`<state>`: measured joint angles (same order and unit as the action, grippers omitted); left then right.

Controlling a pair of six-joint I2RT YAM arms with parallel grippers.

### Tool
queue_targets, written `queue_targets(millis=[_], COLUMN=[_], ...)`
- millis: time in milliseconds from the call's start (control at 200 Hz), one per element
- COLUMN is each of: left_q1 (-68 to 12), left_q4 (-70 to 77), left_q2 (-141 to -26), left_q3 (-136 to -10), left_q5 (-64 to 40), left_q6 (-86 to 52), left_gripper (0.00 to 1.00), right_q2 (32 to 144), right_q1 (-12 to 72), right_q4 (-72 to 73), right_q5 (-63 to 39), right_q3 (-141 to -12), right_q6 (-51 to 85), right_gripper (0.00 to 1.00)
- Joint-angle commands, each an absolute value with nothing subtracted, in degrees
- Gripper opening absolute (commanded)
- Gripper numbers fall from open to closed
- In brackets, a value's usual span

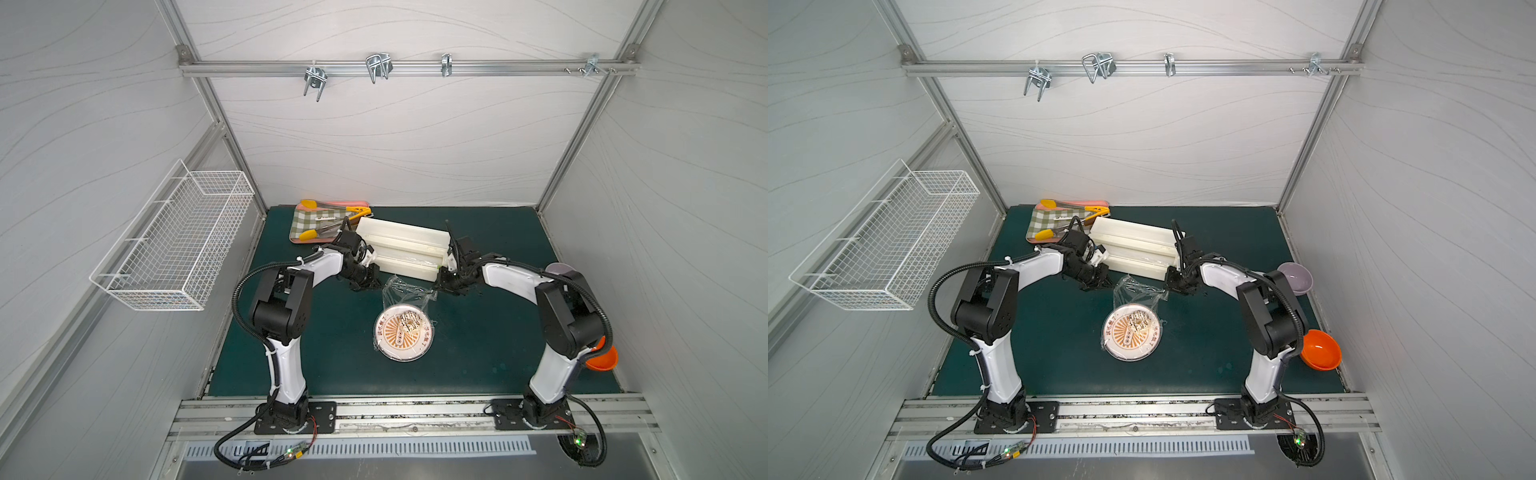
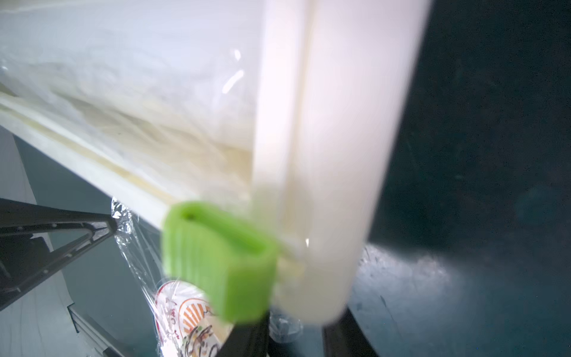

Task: Wrap the plate with plastic wrap
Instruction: Tear off the plastic wrap from the plastic wrap cutting box, then pick up the plate at the center of the board.

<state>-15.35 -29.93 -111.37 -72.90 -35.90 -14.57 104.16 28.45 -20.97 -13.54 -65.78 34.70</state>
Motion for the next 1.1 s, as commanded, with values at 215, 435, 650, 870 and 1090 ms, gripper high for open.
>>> queue_targets(millis=[215, 435, 650, 870, 1090], left_q1=[-15.03, -14.50, -15.04, -22.21, -25.89], left_q4=[-34.59, -32.68, -29.98, -20.22, -10.81], left_q2=[-111.13, -96.58, -84.11, -71.91, -66.22], left_q3=[-74.49, -64.66, -51.91, -36.34, -26.28], left_q5=[-29.19, -27.38, -30.95, -34.64, -33.81], left_q6=[-15.13, -22.51, -30.54, -42.45, -51.16], left_gripper=[0.14, 0.43, 0.46, 0.52, 0.52], right_q2=[105.36, 95.74, 86.81, 79.25, 83.03], right_q1=[28.04, 24.70, 25.83, 35.59, 38.52], right_q4=[-27.10, -27.01, -27.66, -20.40, -13.04], right_q5=[-10.48, -17.14, -21.38, -23.01, -21.82], right_q3=[-70.12, -61.64, -51.45, -39.67, -38.21], right_q6=[31.04, 32.79, 37.45, 48.27, 51.97], right_gripper=[0.49, 0.60, 0.55, 0.46, 0.42])
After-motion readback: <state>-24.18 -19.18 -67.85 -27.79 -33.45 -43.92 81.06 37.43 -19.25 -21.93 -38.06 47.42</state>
